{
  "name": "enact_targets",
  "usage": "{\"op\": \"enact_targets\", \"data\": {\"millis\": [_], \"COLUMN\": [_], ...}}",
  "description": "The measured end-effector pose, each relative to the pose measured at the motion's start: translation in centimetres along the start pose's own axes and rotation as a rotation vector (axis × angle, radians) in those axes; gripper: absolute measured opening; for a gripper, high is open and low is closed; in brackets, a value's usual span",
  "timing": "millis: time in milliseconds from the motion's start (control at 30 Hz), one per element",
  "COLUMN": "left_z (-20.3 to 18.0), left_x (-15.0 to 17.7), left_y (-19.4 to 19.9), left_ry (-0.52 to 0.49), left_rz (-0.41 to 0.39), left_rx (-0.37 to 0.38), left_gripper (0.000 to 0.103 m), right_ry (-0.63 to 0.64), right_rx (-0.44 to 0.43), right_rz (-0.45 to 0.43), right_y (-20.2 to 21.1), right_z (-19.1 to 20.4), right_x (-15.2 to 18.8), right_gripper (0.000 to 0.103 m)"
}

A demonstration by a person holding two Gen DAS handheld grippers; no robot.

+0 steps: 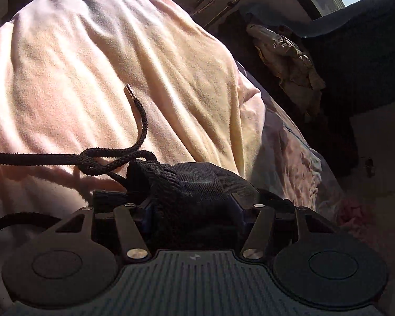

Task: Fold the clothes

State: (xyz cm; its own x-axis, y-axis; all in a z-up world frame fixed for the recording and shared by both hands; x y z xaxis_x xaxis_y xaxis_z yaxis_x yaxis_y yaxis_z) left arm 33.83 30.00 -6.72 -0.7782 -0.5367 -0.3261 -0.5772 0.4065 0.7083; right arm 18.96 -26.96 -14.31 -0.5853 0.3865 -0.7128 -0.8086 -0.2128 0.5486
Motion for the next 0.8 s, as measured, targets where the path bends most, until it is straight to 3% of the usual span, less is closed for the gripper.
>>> {"op": "enact_targets", "data": {"millis": [100, 200, 233, 333, 433, 633, 800], "left_z": [-0.6, 0.1, 0.4, -0.3, -1.6, -7.2, -11.7], "left_x": [0.4, 1.0, 1.2, 0.9, 0.7, 2.2, 7.7], "left_y": [-1.0, -3.3, -3.9, -3.5, -2.2, 4.0, 10.0], "left_ry": [-0.031, -0.051, -0.043, -0.049, -0.081, -0.178, -0.281], "left_rz": [0.048, 0.081, 0.074, -0.031, -0.126, -0.258, -0.314], "left_rx": [0.002, -0.131, -0.165, -0.216, -0.247, -0.166, -0.045], "left_gripper": [0.06, 0.058, 0.051, 0.023, 0.017, 0.014, 0.014], "right_ry": [-0.006, -0.013, -0.01, -0.006, 0.005, 0.029, 0.04], "right_rx": [0.003, 0.007, 0.01, 0.021, 0.045, 0.056, 0.053], "right_rz": [0.003, 0.012, 0.015, 0.019, 0.018, -0.012, -0.045], "right_y": [0.0, -0.4, -0.5, -1.0, -1.3, -0.5, 0.9], "right_z": [-0.1, -0.3, -0.3, -0.3, -0.6, -0.7, -0.7], "right_x": [0.1, 0.3, 0.4, 0.5, 0.5, 0.3, 0.2], "right_gripper": [0.077, 0.078, 0.078, 0.078, 0.078, 0.078, 0.079]}}
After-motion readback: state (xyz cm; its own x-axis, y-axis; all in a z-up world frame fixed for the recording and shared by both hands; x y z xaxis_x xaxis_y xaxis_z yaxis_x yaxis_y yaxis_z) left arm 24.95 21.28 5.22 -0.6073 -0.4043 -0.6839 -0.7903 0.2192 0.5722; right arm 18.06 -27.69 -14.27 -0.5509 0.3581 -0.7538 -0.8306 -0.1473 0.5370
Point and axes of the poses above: each gripper's, at about its wrist camera, not at the fingertips, and y roughly against the way its jaws point, z to its left, x to its underside, the point moved 8 cm from there along -y, roughly the way its jaws point, and after that the axes turned 4 degrees about -z, right-handed, at the moved point
